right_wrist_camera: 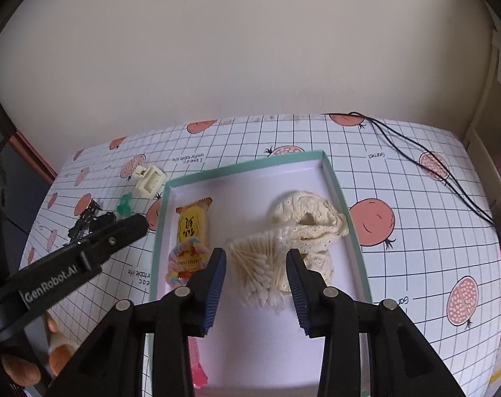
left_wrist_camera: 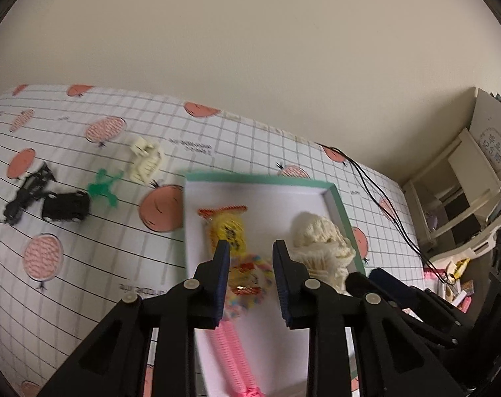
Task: Organize objects
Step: 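Open the left tool releasing the hair tie while the right tool releases the swab bag in the tray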
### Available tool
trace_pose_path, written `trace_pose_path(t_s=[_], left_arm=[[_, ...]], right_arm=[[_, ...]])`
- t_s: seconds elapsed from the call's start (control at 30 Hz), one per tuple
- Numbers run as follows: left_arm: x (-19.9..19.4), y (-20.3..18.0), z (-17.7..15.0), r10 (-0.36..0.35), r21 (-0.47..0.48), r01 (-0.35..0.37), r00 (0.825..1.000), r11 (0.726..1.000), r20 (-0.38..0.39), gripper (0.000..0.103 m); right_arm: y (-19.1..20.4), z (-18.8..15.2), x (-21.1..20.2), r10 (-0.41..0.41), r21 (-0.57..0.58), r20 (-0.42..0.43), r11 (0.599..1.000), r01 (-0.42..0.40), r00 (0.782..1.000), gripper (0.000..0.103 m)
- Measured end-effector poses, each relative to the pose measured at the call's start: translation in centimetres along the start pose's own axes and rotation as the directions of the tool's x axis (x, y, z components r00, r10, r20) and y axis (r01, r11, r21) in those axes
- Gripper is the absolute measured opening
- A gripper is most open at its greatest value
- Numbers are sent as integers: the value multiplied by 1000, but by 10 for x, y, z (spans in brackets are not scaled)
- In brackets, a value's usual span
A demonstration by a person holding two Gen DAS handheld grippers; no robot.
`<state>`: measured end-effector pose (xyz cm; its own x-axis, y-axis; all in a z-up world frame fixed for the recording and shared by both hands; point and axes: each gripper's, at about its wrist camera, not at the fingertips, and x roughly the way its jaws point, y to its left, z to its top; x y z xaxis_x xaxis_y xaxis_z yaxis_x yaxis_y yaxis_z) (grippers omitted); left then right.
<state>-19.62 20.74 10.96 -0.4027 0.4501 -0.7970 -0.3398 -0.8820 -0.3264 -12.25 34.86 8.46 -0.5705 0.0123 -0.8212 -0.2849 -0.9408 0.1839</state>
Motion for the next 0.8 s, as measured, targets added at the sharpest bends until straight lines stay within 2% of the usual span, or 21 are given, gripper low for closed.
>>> trace_pose_path(t_s=[0.13, 0.37, 0.43, 0.47, 0.6, 0.73, 0.8], left_arm=[[-3, 5, 2, 39, 4, -39, 999, 999, 13, 30], [2, 10, 1, 115, 9, -115, 993, 993, 11, 44], [4, 13, 1, 141, 12, -142, 990, 990, 10, 45], [4, 14, 1, 154, 14, -154, 988, 988, 13, 46], [6, 18, 0, 179, 9, -180, 984, 984, 15, 58], [7, 23, 0, 227, 11, -228, 973, 974, 25, 65], [7, 26, 0, 241, 3, -241, 970, 970, 33, 73]], right_arm=[[4, 1, -1, -17, -17, 6, 1000, 17, 1000, 41], [2, 0, 6, -40, -18, 0, 999, 40, 999, 41], [2, -1, 7, -49, -17, 0, 999, 49, 999, 46], [1, -1, 7, -52, -18, 4, 998, 52, 999, 52], [1, 0, 6, -50, -15, 9, 999, 50, 999, 62], [3, 0, 7, -51, -22, 14, 998, 51, 999, 70], [3, 0, 7, -55, -22, 16, 998, 56, 998, 75]])
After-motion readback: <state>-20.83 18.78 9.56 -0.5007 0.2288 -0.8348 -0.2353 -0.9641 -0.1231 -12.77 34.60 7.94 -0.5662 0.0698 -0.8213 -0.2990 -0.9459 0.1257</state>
